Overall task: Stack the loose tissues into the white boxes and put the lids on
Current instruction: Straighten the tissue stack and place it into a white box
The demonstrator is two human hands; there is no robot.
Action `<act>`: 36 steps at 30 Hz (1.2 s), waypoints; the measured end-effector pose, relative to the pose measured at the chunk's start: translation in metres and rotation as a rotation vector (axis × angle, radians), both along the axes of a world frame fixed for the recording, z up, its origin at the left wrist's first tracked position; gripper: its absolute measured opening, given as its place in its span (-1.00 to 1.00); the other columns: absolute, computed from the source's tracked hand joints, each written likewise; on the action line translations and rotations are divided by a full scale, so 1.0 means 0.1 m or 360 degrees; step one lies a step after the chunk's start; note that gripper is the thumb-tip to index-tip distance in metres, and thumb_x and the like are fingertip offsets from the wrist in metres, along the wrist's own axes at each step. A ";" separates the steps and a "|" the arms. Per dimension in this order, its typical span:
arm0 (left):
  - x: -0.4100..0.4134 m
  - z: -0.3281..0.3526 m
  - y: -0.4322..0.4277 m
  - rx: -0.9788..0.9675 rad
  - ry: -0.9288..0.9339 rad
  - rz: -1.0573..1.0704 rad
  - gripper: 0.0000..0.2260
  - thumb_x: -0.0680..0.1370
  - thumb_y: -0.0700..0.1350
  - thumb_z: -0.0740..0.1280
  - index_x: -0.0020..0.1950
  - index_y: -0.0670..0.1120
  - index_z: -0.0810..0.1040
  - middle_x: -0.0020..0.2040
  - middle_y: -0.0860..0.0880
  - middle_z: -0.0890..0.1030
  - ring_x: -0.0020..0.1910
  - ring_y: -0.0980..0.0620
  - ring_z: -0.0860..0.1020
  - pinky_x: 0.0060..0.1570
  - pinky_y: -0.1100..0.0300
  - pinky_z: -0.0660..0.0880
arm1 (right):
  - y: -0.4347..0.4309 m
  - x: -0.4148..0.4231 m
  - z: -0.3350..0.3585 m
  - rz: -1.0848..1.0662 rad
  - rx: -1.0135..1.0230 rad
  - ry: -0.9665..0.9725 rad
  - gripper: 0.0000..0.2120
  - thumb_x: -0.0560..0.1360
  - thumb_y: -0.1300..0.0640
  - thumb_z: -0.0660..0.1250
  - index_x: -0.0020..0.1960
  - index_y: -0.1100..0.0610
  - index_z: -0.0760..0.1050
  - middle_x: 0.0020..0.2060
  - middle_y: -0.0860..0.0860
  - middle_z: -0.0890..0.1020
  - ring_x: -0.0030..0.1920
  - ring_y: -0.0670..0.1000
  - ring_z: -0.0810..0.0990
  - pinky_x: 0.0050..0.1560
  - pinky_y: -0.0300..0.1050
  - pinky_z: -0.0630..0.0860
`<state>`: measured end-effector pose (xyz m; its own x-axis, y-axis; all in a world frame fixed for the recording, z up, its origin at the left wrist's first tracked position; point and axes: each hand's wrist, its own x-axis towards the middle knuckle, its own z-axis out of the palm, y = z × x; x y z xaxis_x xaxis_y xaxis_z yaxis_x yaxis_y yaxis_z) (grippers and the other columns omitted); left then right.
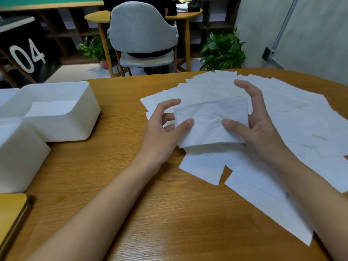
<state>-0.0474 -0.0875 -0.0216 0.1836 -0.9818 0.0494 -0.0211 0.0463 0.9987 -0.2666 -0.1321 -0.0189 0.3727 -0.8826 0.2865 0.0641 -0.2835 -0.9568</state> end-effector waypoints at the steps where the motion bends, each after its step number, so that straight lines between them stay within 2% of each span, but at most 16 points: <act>1: 0.00 -0.01 -0.01 -0.0020 0.0013 0.0019 -0.57 0.60 -0.15 0.49 0.42 0.09 0.49 0.12 -0.04 0.65 -0.04 0.11 0.73 -0.20 0.26 0.63 | 0.00 -0.01 0.00 0.0008 0.0013 0.0012 -0.40 0.60 0.28 0.38 0.49 -0.21 0.34 0.18 -0.09 0.68 0.08 0.08 0.72 -0.01 -0.02 0.68; 2: 0.00 -0.03 -0.01 -0.0055 0.0025 0.0046 -0.58 0.60 -0.17 0.49 0.41 0.08 0.50 0.11 -0.07 0.66 -0.04 0.06 0.74 -0.18 0.20 0.65 | -0.01 -0.02 -0.01 0.0012 -0.0010 0.0043 -0.48 0.58 0.23 0.41 0.44 -0.17 0.46 0.19 -0.07 0.68 0.12 0.07 0.70 0.05 -0.04 0.67; 4: 0.01 -0.07 -0.03 -0.0137 -0.0046 0.0123 -0.59 0.58 -0.18 0.51 0.36 0.11 0.50 0.13 -0.11 0.66 0.01 -0.04 0.73 -0.10 0.02 0.70 | -0.01 -0.03 -0.01 -0.0003 -0.0102 0.0175 -0.67 0.54 0.18 0.43 0.28 -0.06 0.66 0.16 -0.12 0.72 0.20 -0.06 0.67 0.13 -0.22 0.58; 6: 0.01 -0.12 -0.04 -0.0199 -0.0187 0.0177 -0.57 0.57 -0.15 0.53 0.33 0.17 0.48 0.15 -0.07 0.63 0.05 -0.07 0.71 -0.05 -0.08 0.69 | 0.00 -0.03 -0.01 -0.0015 -0.0163 0.0289 -0.73 0.56 0.26 0.42 0.19 0.00 0.70 0.14 -0.17 0.73 0.24 -0.17 0.64 0.15 -0.37 0.49; 8: -0.02 -0.16 -0.03 -0.0237 -0.0297 0.0195 -0.53 0.56 -0.11 0.54 0.37 0.18 0.44 0.17 0.02 0.60 0.07 0.02 0.67 -0.04 -0.01 0.69 | -0.02 -0.04 -0.04 -0.0035 -0.0164 0.0337 -0.71 0.59 0.34 0.39 0.18 0.03 0.71 0.13 -0.17 0.74 0.25 -0.17 0.64 0.17 -0.38 0.48; 11: -0.06 -0.16 0.01 -0.0421 -0.0793 0.0259 -0.52 0.52 -0.02 0.56 0.36 0.11 0.44 0.19 0.11 0.50 0.10 0.15 0.53 0.00 0.33 0.49 | -0.09 -0.06 -0.09 -0.0144 -0.0103 0.0369 -0.69 0.61 0.35 0.37 0.18 0.01 0.72 0.14 -0.20 0.73 0.24 -0.17 0.65 0.17 -0.36 0.50; 13: -0.08 -0.16 0.05 -0.0525 -0.1017 0.0069 -0.65 0.49 0.05 0.58 0.19 0.05 0.55 0.05 0.13 0.55 -0.02 0.12 0.53 -0.11 0.40 0.37 | -0.11 -0.06 -0.10 -0.0229 -0.0089 0.0387 -0.67 0.61 0.35 0.36 0.19 0.00 0.72 0.15 -0.24 0.72 0.25 -0.22 0.63 0.20 -0.39 0.48; 15: -0.13 -0.18 0.08 -0.0533 -0.1157 -0.0294 -0.72 0.46 0.15 0.59 -0.01 0.05 0.62 -0.14 0.14 0.58 -0.14 0.11 0.54 -0.17 0.31 0.40 | -0.12 -0.06 -0.11 -0.0266 -0.0118 0.0422 -0.66 0.60 0.36 0.35 0.19 -0.01 0.72 0.15 -0.26 0.72 0.27 -0.25 0.61 0.27 -0.39 0.46; 17: -0.17 -0.25 0.10 -0.0515 -0.1392 -0.0517 -0.65 0.40 0.29 0.57 -0.03 0.09 0.64 -0.15 0.15 0.56 -0.13 0.15 0.51 -0.11 0.15 0.48 | -0.11 -0.05 -0.11 -0.0273 -0.0128 0.0453 -0.65 0.60 0.35 0.35 0.17 -0.03 0.72 0.14 -0.27 0.72 0.27 -0.26 0.60 0.30 -0.38 0.44; 19: -0.20 -0.29 0.11 -0.0493 -0.1522 -0.0564 -0.58 0.35 0.36 0.56 0.02 0.12 0.64 -0.11 0.16 0.54 -0.10 0.19 0.48 -0.05 0.09 0.49 | -0.11 -0.05 -0.10 -0.0273 -0.0137 0.0467 -0.65 0.60 0.34 0.35 0.16 -0.04 0.73 0.12 -0.27 0.72 0.25 -0.26 0.60 0.29 -0.38 0.45; 21: -0.20 -0.30 0.10 -0.0513 -0.1525 -0.0553 -0.62 0.38 0.31 0.56 0.03 0.12 0.64 -0.10 0.17 0.53 -0.08 0.19 0.49 -0.03 0.08 0.48 | -0.11 -0.05 -0.10 -0.0270 -0.0138 0.0461 -0.66 0.60 0.34 0.35 0.14 -0.04 0.73 0.12 -0.26 0.72 0.24 -0.25 0.61 0.28 -0.37 0.46; 24: -0.19 -0.30 0.09 -0.0585 -0.1485 -0.0524 -0.85 0.49 0.10 0.51 -0.03 0.07 0.67 -0.13 0.14 0.56 -0.12 0.15 0.54 -0.09 0.06 0.50 | -0.11 -0.05 -0.10 -0.0261 -0.0144 0.0466 -0.67 0.60 0.35 0.35 0.14 -0.03 0.73 0.12 -0.23 0.73 0.24 -0.24 0.61 0.30 -0.35 0.46; 26: -0.19 -0.30 0.10 -0.0652 -0.1485 -0.0488 -0.93 0.52 -0.01 0.47 -0.07 0.02 0.68 -0.16 0.12 0.58 -0.16 0.12 0.55 -0.15 0.03 0.51 | -0.11 -0.05 -0.09 -0.0255 -0.0137 0.0468 -0.67 0.60 0.34 0.35 0.15 -0.02 0.73 0.13 -0.23 0.73 0.26 -0.24 0.61 0.32 -0.34 0.45; 30: -0.18 -0.21 0.12 -0.0892 -0.1423 -0.0306 -0.96 0.52 -0.11 0.42 -0.08 -0.06 0.63 -0.19 0.09 0.61 -0.22 0.06 0.56 -0.23 0.00 0.51 | -0.10 -0.05 -0.09 -0.0266 -0.0116 0.0454 -0.67 0.61 0.33 0.35 0.18 -0.03 0.72 0.15 -0.25 0.72 0.28 -0.25 0.60 0.35 -0.27 0.46; 33: -0.14 -0.15 0.14 -0.0984 -0.1312 -0.0108 -0.95 0.52 -0.12 0.38 -0.10 -0.09 0.60 -0.27 0.09 0.60 -0.32 0.06 0.55 -0.30 0.10 0.49 | -0.08 -0.04 -0.08 -0.0281 -0.0091 0.0456 -0.69 0.61 0.31 0.36 0.17 -0.03 0.72 0.15 -0.26 0.71 0.26 -0.26 0.60 0.32 -0.29 0.47; 36: -0.10 -0.08 0.14 -0.0963 -0.1073 0.0056 -0.98 0.51 -0.19 0.39 -0.11 -0.13 0.59 -0.29 0.08 0.59 -0.34 0.07 0.54 -0.33 0.23 0.43 | -0.06 -0.02 -0.05 -0.0275 -0.0080 0.0438 -0.80 0.64 0.17 0.37 0.15 -0.03 0.73 0.13 -0.27 0.72 0.27 -0.30 0.58 0.35 -0.32 0.41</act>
<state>-0.0577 -0.0733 -0.0296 -0.0416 -0.7473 0.6632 -0.6040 0.5476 0.5791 -0.2687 -0.1381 -0.0243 0.2883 -0.9268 0.2407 -0.2482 -0.3151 -0.9160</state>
